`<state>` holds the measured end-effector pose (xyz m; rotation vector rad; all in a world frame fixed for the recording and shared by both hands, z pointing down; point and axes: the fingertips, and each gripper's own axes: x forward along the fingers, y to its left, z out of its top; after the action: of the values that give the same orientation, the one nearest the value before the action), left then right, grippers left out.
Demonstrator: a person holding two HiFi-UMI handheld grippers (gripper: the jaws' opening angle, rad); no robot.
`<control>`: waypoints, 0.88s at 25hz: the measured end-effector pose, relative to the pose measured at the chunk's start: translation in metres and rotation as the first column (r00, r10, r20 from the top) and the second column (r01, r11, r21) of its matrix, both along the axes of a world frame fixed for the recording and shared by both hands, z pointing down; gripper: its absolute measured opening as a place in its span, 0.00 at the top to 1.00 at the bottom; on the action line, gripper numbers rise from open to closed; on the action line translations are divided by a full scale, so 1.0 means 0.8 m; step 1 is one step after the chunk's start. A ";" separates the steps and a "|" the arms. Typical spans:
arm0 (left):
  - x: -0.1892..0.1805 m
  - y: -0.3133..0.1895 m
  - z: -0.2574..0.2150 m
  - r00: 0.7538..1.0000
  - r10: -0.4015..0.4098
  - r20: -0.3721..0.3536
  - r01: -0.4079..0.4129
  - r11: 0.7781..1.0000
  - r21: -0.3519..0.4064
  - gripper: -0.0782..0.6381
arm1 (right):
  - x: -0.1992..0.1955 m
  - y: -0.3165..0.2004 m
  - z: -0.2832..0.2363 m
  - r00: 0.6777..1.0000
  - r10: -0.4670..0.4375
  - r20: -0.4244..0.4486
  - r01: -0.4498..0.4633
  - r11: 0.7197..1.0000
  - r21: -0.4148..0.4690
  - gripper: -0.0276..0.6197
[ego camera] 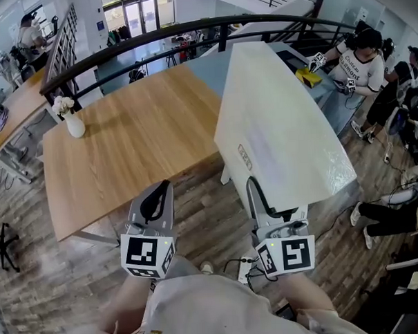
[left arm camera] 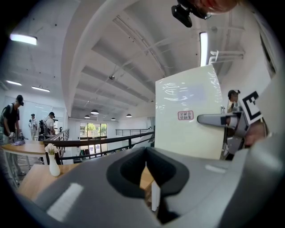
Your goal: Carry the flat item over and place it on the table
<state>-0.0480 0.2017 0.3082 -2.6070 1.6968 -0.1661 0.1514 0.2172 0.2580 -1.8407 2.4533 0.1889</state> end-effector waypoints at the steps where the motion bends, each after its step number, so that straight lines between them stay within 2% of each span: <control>1: 0.001 0.000 0.000 1.000 -0.003 0.003 0.003 1.000 0.000 0.89 | 0.002 -0.001 0.000 1.000 -0.001 0.002 0.001 1.000 -0.002 0.53; 13: 0.004 -0.028 0.008 1.000 -0.004 0.007 0.003 1.000 0.004 0.89 | 0.008 -0.029 0.011 1.000 0.000 -0.001 0.000 1.000 -0.004 0.53; 22: 0.001 -0.112 0.018 0.999 0.041 -0.004 -0.041 0.999 -0.003 0.89 | -0.012 -0.105 0.016 1.000 -0.001 -0.022 0.001 1.000 -0.006 0.53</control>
<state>-0.0468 0.1118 0.3227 -2.6438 1.6448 -0.1628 0.1418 0.1329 0.2708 -1.8497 2.4719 0.2028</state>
